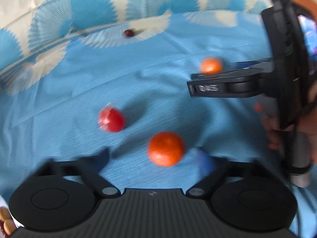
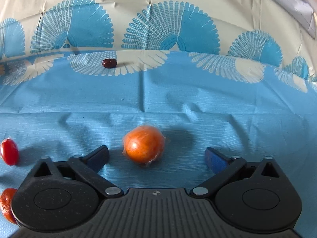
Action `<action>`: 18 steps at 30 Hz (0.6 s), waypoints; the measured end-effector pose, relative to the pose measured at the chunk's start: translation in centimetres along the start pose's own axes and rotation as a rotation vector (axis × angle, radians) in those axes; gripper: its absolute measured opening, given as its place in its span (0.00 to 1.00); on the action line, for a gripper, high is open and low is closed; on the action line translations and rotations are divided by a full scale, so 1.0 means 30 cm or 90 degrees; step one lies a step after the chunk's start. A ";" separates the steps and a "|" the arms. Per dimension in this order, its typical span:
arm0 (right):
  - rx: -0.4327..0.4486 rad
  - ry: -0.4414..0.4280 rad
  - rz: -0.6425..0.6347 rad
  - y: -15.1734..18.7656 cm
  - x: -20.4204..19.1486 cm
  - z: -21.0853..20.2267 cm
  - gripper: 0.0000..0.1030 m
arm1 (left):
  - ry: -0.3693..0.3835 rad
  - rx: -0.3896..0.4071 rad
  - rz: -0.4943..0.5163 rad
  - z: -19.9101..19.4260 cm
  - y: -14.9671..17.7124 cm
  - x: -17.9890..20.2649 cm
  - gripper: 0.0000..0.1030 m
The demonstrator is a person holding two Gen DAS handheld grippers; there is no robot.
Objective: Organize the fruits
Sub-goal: 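Grasp a tangerine with the left gripper while the right gripper grasps a wrapped tangerine, then carry both tangerines over the plate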
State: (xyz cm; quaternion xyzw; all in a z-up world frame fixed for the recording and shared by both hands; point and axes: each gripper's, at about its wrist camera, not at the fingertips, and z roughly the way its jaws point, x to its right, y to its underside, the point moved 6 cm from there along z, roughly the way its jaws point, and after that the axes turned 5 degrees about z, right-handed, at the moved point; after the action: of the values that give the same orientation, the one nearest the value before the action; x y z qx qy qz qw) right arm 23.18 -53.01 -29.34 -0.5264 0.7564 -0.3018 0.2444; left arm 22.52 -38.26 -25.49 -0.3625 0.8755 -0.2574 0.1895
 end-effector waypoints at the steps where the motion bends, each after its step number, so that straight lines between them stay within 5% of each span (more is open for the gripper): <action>1: 0.011 -0.009 -0.002 -0.007 0.000 -0.018 0.41 | 0.011 0.000 0.016 -0.015 -0.006 0.018 0.37; 8: -0.023 0.000 0.066 -0.022 0.059 -0.143 0.37 | 0.037 -0.008 -0.016 -0.175 -0.009 -0.002 0.37; 18: 0.073 -0.065 0.066 -0.049 -0.096 -0.775 0.38 | -0.042 -0.021 -0.089 -0.714 0.193 -0.253 0.37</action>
State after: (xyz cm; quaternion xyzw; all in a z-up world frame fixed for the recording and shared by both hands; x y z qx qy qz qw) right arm 9.09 -46.04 -11.91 -0.4866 0.7505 -0.3044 0.3277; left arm 13.37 -22.49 -10.76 -0.4343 0.8453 -0.2432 0.1941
